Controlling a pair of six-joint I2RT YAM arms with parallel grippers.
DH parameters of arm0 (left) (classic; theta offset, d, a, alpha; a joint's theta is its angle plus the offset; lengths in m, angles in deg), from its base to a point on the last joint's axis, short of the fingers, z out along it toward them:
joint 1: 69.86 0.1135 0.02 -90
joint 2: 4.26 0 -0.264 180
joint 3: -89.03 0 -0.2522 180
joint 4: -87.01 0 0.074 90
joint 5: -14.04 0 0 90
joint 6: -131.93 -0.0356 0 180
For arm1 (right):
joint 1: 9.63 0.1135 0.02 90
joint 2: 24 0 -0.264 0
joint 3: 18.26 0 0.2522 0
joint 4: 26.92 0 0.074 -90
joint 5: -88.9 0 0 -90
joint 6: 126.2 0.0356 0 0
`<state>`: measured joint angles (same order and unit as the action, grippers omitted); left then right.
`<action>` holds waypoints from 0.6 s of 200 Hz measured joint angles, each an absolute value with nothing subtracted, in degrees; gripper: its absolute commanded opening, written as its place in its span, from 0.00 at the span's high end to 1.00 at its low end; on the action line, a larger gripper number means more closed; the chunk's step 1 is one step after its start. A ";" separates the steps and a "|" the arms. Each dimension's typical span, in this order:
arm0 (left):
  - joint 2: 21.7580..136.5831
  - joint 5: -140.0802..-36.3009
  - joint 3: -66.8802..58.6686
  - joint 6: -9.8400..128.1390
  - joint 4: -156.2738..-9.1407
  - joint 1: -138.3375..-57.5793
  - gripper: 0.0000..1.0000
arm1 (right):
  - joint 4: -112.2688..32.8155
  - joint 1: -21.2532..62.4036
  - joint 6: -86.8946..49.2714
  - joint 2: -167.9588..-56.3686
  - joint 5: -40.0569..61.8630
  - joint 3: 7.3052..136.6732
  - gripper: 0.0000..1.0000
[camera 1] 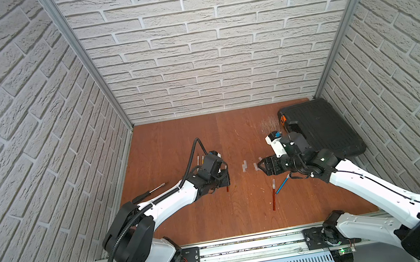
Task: Remove protective caps from carving knives
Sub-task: Place the carving knife at the center of the board.
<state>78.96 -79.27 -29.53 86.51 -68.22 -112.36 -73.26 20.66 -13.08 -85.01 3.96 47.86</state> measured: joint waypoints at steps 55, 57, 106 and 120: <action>87.53 -77.13 -22.27 82.68 -65.51 -111.62 1.00 | -73.89 20.66 -12.75 -80.38 7.99 46.15 0.00; 87.79 -77.02 -22.03 82.53 -65.40 -111.57 1.00 | -73.85 20.66 -12.58 -80.27 8.01 46.06 0.00; 92.67 -73.85 -17.03 79.86 -62.43 -111.16 1.00 | -74.35 20.72 -10.46 -76.93 7.44 44.38 0.00; 93.85 -73.39 -16.07 79.29 -62.19 -111.01 1.00 | -74.98 20.72 -10.98 -76.75 6.35 44.38 0.00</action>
